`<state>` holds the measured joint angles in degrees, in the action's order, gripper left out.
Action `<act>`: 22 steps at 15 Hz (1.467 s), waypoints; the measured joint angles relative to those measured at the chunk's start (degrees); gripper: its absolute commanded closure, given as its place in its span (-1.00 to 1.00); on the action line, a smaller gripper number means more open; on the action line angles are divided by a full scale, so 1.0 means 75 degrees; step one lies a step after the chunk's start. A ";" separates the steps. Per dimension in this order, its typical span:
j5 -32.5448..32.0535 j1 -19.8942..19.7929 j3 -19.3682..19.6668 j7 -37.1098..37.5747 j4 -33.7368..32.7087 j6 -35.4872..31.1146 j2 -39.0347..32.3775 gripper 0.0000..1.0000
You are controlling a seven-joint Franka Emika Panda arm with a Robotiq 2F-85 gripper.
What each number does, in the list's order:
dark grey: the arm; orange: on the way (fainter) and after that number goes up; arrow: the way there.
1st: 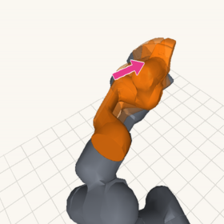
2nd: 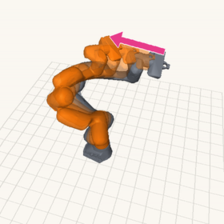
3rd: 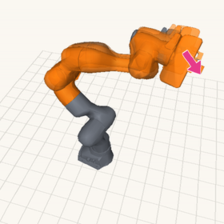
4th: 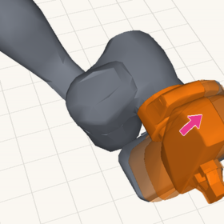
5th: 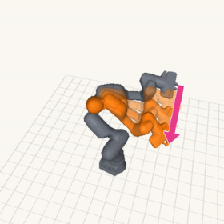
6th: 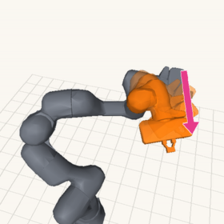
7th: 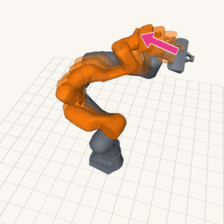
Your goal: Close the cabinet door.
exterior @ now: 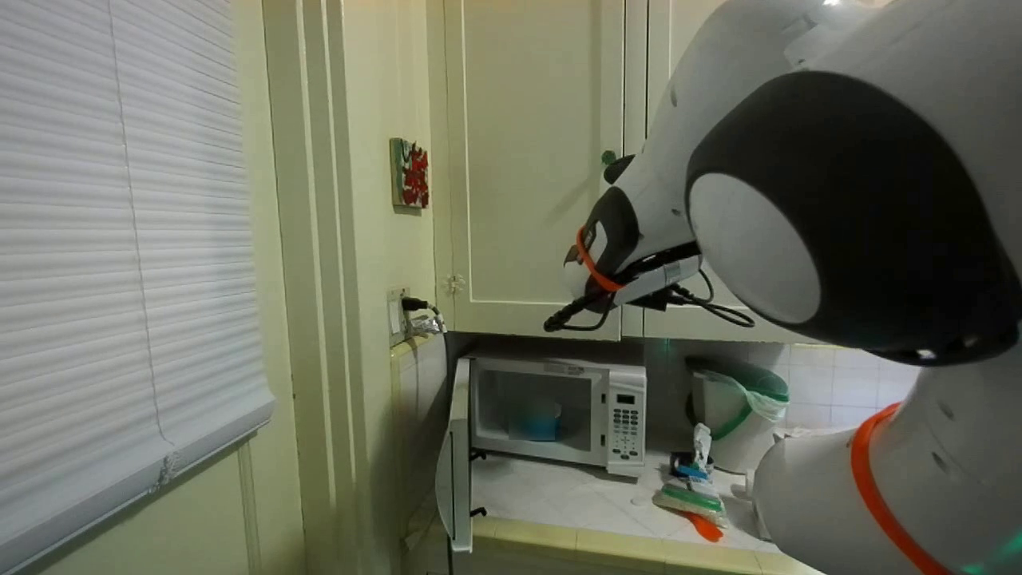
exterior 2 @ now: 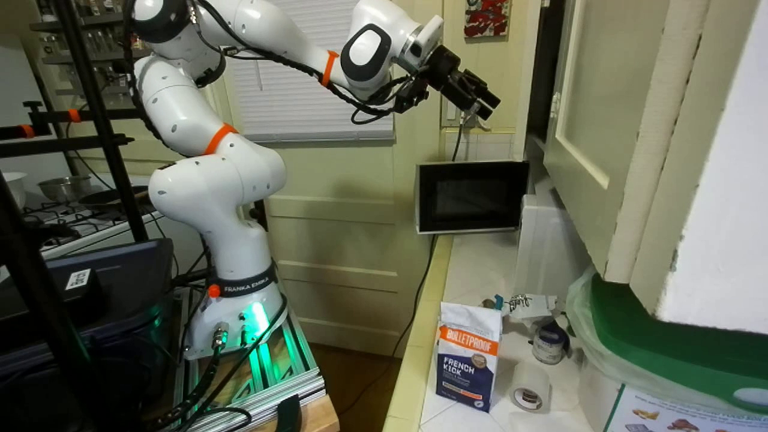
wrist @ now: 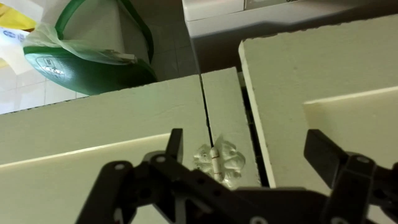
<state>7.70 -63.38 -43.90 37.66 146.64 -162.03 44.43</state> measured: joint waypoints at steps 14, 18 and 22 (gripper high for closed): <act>-0.1038 -0.1797 -0.1222 0.0275 -0.0759 -0.2043 -0.0594 1.00; -0.0933 -0.2360 -0.1645 0.0274 -0.0931 -0.2196 -0.0590 1.00; -0.0787 -0.2741 -0.1950 0.0274 -0.1040 -0.2381 -0.0621 1.00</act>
<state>1.79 -83.94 -58.53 39.72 138.85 -179.89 39.78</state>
